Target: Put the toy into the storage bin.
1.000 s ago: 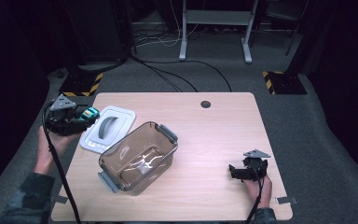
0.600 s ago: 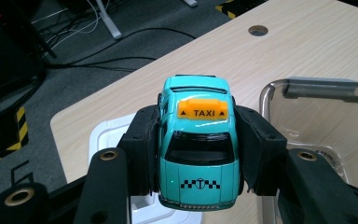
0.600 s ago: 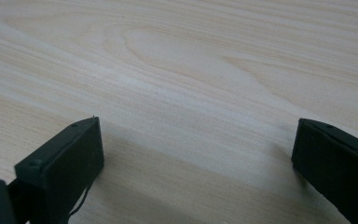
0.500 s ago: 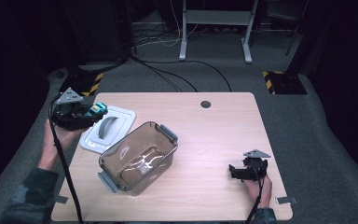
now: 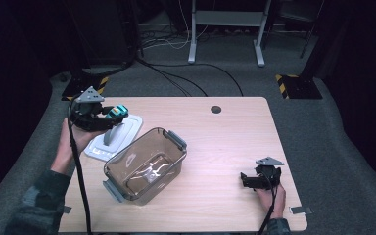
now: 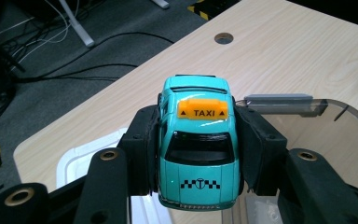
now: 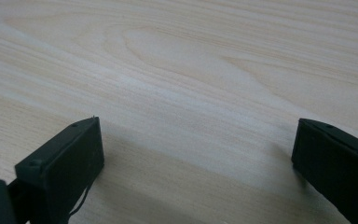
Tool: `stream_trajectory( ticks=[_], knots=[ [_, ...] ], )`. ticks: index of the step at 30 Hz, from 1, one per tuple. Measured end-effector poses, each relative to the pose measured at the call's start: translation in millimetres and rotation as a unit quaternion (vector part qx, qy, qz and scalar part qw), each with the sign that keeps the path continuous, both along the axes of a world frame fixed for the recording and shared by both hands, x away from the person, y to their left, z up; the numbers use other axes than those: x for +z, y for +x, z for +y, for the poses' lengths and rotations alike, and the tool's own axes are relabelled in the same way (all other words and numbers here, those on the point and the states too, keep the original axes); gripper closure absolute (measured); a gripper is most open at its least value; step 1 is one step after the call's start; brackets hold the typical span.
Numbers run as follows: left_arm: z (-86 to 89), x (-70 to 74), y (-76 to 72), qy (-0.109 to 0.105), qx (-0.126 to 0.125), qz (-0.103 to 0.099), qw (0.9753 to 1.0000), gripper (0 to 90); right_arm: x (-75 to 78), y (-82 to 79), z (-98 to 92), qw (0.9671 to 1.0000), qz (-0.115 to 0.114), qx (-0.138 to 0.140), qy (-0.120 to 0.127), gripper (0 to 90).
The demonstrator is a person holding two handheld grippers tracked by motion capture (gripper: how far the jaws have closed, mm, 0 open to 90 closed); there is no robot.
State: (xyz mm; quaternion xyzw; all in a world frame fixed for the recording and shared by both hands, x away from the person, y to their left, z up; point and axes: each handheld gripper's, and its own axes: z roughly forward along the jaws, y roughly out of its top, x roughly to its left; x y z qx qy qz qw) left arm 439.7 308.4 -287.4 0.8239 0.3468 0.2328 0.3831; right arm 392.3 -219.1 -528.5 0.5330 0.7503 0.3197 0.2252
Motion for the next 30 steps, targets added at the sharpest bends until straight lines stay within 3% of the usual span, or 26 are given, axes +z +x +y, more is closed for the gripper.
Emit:
stream_trajectory(
  ticks=[13,30],
  knots=[
    [-29.7,0.3,11.4,0.005,-0.032,0.013,0.9994,52.6,0.0,0.0,-0.1,1.0,0.0,0.0,0.001,1.6],
    [-68.7,-11.7,30.2,0.027,-0.071,0.049,0.9959,52.6,0.0,0.0,-0.1,1.0,0.0,0.0,0.001,1.6]
  ],
)
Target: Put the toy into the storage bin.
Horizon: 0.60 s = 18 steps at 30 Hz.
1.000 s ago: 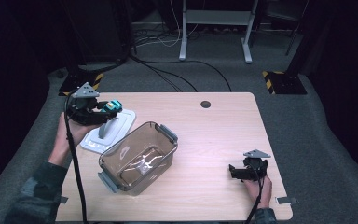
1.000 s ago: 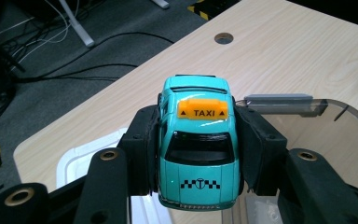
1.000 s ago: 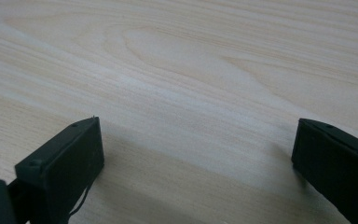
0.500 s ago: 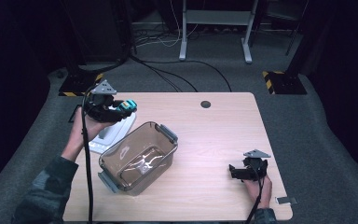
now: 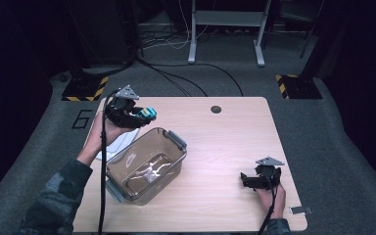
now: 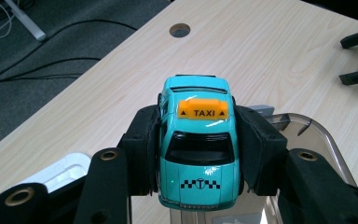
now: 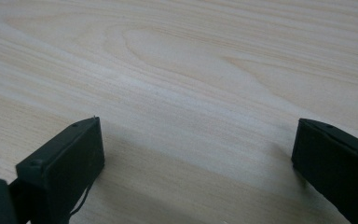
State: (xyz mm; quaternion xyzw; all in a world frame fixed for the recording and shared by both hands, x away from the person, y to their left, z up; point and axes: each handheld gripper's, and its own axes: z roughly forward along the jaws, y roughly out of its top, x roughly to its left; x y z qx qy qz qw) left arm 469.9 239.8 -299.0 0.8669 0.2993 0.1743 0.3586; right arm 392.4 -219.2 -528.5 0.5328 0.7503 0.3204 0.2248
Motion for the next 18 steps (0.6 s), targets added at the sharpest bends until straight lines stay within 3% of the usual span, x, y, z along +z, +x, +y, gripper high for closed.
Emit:
stream_trajectory(
  ticks=[18],
  knots=[
    [-28.2,-29.0,10.0,0.032,-0.027,0.045,0.9981,52.6,0.0,0.0,0.0,1.0,0.0,0.0,0.0,1.6]
  ],
)
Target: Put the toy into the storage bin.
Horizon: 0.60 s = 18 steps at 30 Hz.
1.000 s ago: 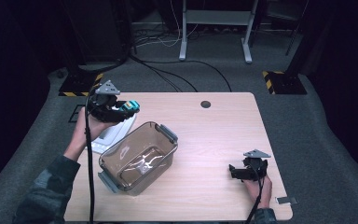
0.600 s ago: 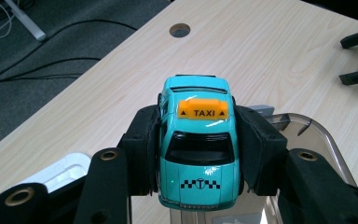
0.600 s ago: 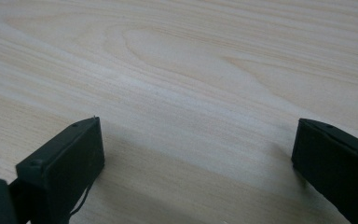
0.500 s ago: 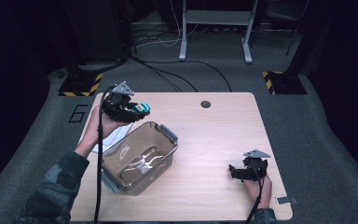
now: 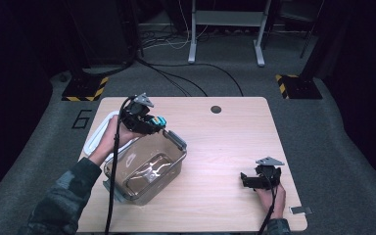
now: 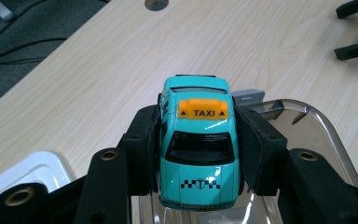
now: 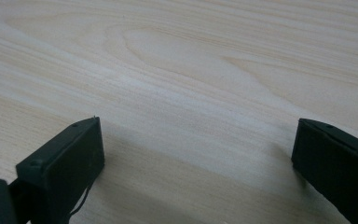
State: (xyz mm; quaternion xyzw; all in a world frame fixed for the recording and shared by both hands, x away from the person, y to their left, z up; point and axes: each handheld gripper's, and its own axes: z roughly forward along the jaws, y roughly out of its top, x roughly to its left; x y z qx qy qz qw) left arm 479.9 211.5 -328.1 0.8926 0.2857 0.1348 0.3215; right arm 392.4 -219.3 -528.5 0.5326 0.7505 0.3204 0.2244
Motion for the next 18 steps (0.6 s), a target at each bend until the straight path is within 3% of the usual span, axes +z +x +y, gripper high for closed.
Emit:
stream_trajectory(
  ticks=[18],
  knots=[
    [-12.0,-28.5,4.5,0.034,-0.014,0.046,0.9983,52.6,0.0,0.0,0.0,1.0,0.0,0.0,0.0,1.7]
  ],
)
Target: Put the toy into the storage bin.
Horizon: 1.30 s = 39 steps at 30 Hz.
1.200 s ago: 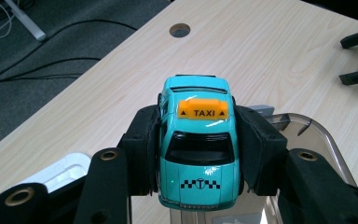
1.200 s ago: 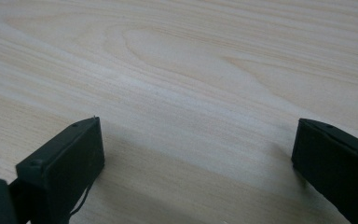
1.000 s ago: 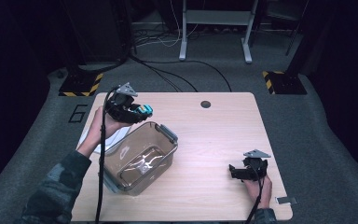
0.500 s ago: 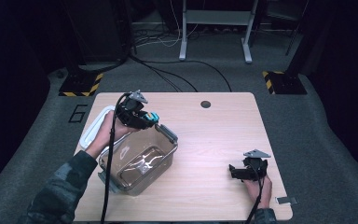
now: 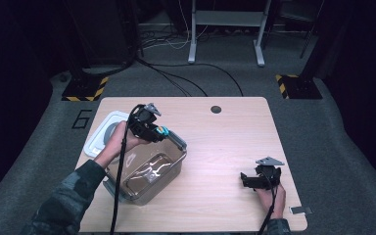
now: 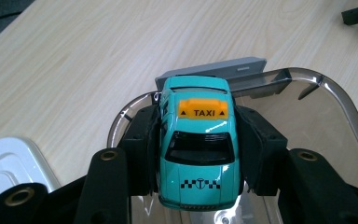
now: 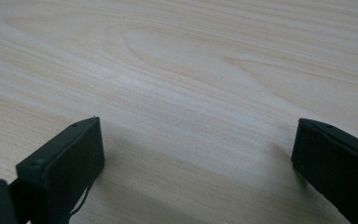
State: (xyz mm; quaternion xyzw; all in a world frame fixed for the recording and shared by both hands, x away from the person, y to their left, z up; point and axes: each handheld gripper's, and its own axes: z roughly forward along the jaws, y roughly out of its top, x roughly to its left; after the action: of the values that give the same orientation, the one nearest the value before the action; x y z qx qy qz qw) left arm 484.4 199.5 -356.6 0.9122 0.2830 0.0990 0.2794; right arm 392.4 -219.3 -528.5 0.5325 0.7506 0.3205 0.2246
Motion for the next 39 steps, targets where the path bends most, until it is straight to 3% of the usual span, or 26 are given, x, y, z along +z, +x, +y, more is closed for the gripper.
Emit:
stream_trajectory(
  ticks=[14,30,39],
  knots=[
    [-3.7,-12.3,1.0,0.028,-0.007,0.029,0.9992,52.5,0.0,0.0,0.0,1.0,0.0,0.0,0.0,1.7],
    [-10.4,-18.6,1.1,0.047,-0.009,0.044,0.9979,52.5,0.0,0.0,0.0,1.0,0.0,0.0,0.0,1.7],
    [-14.6,-24.2,2.8,0.063,-0.008,0.061,0.9961,52.4,0.0,0.0,0.0,1.0,0.0,0.0,0.0,1.7]
  ],
)
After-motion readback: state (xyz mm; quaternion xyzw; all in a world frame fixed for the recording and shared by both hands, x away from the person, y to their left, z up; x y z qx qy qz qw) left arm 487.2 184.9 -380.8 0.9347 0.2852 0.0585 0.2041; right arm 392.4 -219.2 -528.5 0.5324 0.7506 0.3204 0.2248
